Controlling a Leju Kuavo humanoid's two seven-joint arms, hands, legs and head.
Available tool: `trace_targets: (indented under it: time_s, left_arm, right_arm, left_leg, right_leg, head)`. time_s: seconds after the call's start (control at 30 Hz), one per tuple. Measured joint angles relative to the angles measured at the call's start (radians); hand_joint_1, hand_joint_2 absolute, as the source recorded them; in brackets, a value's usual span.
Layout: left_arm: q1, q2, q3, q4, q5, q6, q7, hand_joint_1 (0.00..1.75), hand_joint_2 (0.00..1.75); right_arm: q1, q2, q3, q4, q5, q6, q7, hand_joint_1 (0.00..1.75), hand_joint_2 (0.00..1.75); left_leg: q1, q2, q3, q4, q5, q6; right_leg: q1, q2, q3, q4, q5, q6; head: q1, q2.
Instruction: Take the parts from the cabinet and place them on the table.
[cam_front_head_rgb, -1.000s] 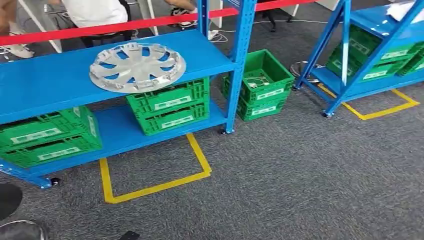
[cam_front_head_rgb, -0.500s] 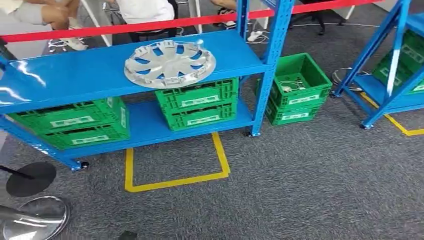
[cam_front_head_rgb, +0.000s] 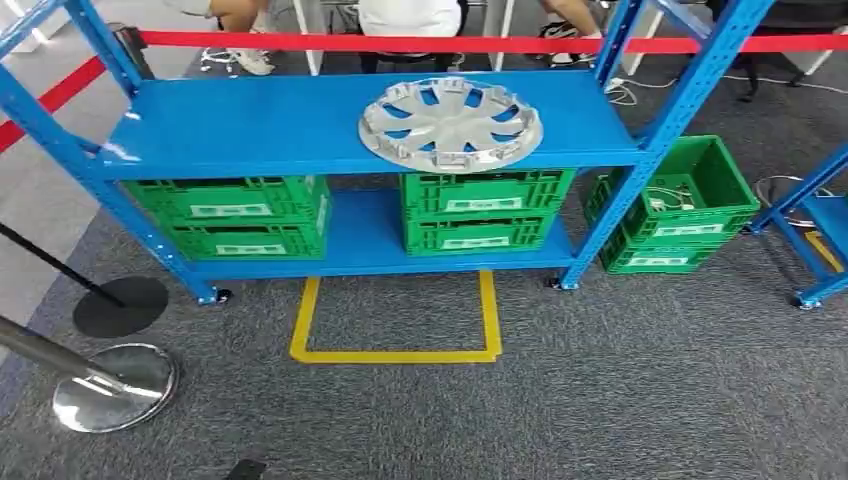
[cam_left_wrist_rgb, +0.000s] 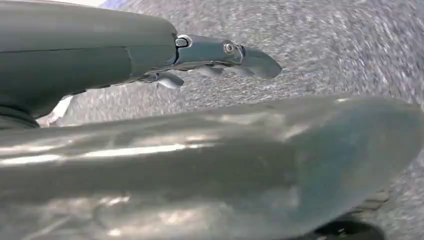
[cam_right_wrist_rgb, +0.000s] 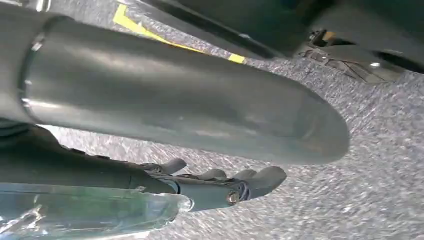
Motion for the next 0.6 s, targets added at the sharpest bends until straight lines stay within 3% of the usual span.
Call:
trace_targets:
  time_s: [0.03, 0.07, 0.1, 0.17, 0.2, 0.23, 0.33, 0.37, 0.4, 0.43, 0.47, 0.5, 0.53, 0.57, 0.6]
  left_arm:
    - [0.001, 0.0, 0.006, 0.0, 0.005, 0.006, 0.0, 0.0, 0.0]
    - [0.002, -0.001, 0.014, 0.0, 0.009, 0.013, 0.0, 0.0, 0.0]
    - [0.004, -0.003, 0.017, 0.0, 0.016, 0.018, -0.001, 0.0, 0.0]
    - [0.003, -0.006, 0.025, 0.0, 0.023, 0.026, -0.008, 0.0, 0.0]
    - [0.003, -0.007, 0.031, 0.0, 0.024, 0.03, -0.014, 0.0, 0.0]
    - [0.003, -0.007, 0.038, 0.0, 0.026, 0.036, -0.018, 0.0, 0.0]
    - [0.008, -0.007, 0.047, 0.0, 0.034, 0.046, -0.018, 0.0, 0.0]
    - [0.009, -0.007, 0.051, 0.0, 0.036, 0.046, -0.018, 0.0, 0.0]
    - [0.008, -0.009, 0.059, 0.0, 0.037, 0.046, -0.016, 0.0, 0.0]
    - [0.005, -0.009, 0.063, 0.0, 0.038, 0.046, -0.015, 0.0, 0.0]
    - [0.001, -0.009, 0.065, 0.0, 0.039, 0.046, -0.015, 0.0, 0.0]
    - [0.0, -0.009, 0.065, 0.0, 0.039, 0.046, -0.015, 0.0, 1.75]
    - [0.0, -0.009, 0.066, 0.0, 0.041, 0.045, -0.013, 0.0, 1.75]
    - [0.001, -0.009, 0.068, 0.0, 0.044, 0.044, -0.008, 0.0, 1.75]
    - [0.001, -0.009, 0.072, 0.0, 0.046, 0.043, 0.001, 0.0, 1.75]
  right_arm:
    - [0.003, 0.0, -0.002, 0.0, -0.001, -0.001, 0.001, 0.0, 0.0]
    - [0.005, 0.0, -0.004, 0.0, -0.005, -0.003, 0.001, 0.0, 0.0]
    - [0.005, 0.0, -0.006, 0.0, -0.01, -0.005, 0.001, 0.0, 0.0]
    - [0.004, 0.0, -0.014, 0.0, -0.015, -0.009, -0.003, 0.0, 0.0]
    - [0.002, 0.002, -0.017, 0.0, -0.018, -0.012, -0.005, 0.0, 0.0]
    - [-0.001, 0.004, -0.019, 0.0, -0.022, -0.014, -0.005, 0.0, 0.0]
    - [-0.006, 0.004, -0.032, 0.0, -0.037, -0.014, 0.001, 0.0, 0.0]
    - [-0.006, 0.006, -0.036, 0.0, -0.038, -0.014, 0.001, 0.0, 0.0]
    - [-0.005, 0.006, -0.037, 0.0, -0.039, -0.014, 0.002, 0.0, 0.0]
    - [-0.005, 0.006, -0.039, 0.0, -0.039, -0.014, 0.001, 0.0, 0.0]
    - [-0.003, 0.007, -0.043, 0.0, -0.039, -0.013, 0.001, 0.0, 1.75]
    - [-0.001, 0.006, -0.045, 0.0, -0.039, -0.013, 0.001, 0.0, 1.75]
    - [0.0, 0.006, -0.047, 0.0, -0.039, -0.013, 0.001, 0.0, 1.75]
    - [0.0, 0.006, -0.05, 0.0, -0.04, -0.011, 0.001, 0.0, 1.75]
    - [-0.001, 0.006, -0.051, 0.0, -0.045, -0.003, 0.001, 0.0, 1.75]
  left_leg:
    - [0.0, -0.014, 0.0, 0.0, 0.0, 0.0]
    - [0.001, -0.029, 0.001, 0.0, 0.001, -0.001]
    - [0.002, -0.043, 0.002, 0.001, 0.002, -0.003]
    - [0.005, -0.061, 0.003, 0.002, 0.003, -0.008]
    - [0.002, -0.068, 0.002, 0.006, 0.003, -0.014]
    - [-0.001, -0.076, -0.005, 0.013, -0.001, -0.021]
    - [0.005, -0.077, -0.009, 0.007, 0.007, -0.035]
    - [0.005, -0.062, -0.011, 0.013, 0.002, -0.04]
    - [0.002, -0.025, -0.02, 0.038, -0.02, -0.046]
    - [0.003, -0.007, -0.045, 0.09, -0.055, -0.05]
    - [0.005, 0.002, -0.084, 0.172, -0.098, -0.053]
    - [0.006, 0.003, -0.118, 0.244, -0.127, -0.055]
    - [0.007, 0.003, -0.143, 0.293, -0.14, -0.056]
    - [0.008, 0.003, -0.145, 0.298, -0.13, -0.056]
    - [0.01, 0.004, -0.126, 0.263, -0.098, -0.057]
  right_leg:
    - [-0.001, 0.001, -0.023, 0.038, -0.002, 0.002]
    - [-0.002, 0.001, -0.021, 0.025, 0.021, 0.003]
    - [-0.005, 0.002, 0.0, -0.027, 0.06, 0.004]
    - [-0.013, 0.02, 0.08, -0.203, 0.15, 0.006]
    - [-0.017, 0.036, 0.1, -0.258, 0.151, 0.009]
    - [-0.016, 0.042, 0.104, -0.269, 0.149, -0.004]
    - [-0.01, 0.039, 0.106, -0.267, 0.155, -0.022]
    - [-0.014, 0.032, 0.107, -0.271, 0.161, -0.031]
    - [-0.014, 0.031, 0.107, -0.271, 0.162, -0.036]
    - [-0.013, 0.026, 0.106, -0.271, 0.162, -0.041]
    - [-0.012, 0.019, 0.106, -0.271, 0.161, -0.042]
    - [-0.012, 0.012, 0.105, -0.271, 0.161, -0.043]
    - [-0.012, 0.007, 0.104, -0.271, 0.161, -0.043]
    - [-0.012, 0.003, 0.104, -0.271, 0.16, -0.043]
    - [-0.014, 0.001, 0.104, -0.27, 0.16, -0.045]
  head:
    - [0.0, 0.0]
    - [-0.001, 0.0]
    - [0.0, 0.0]
    - [0.001, 0.0]
    - [0.003, 0.0]
    - [0.003, 0.0]
    - [0.003, 0.0]
    - [0.005, 0.0]
    - [-0.004, 0.0]
    - [-0.009, 0.0]
    - [-0.008, 0.0]
    - [-0.008, 0.0]
    - [-0.008, 0.0]
    - [-0.008, 0.0]
    - [-0.008, 0.0]
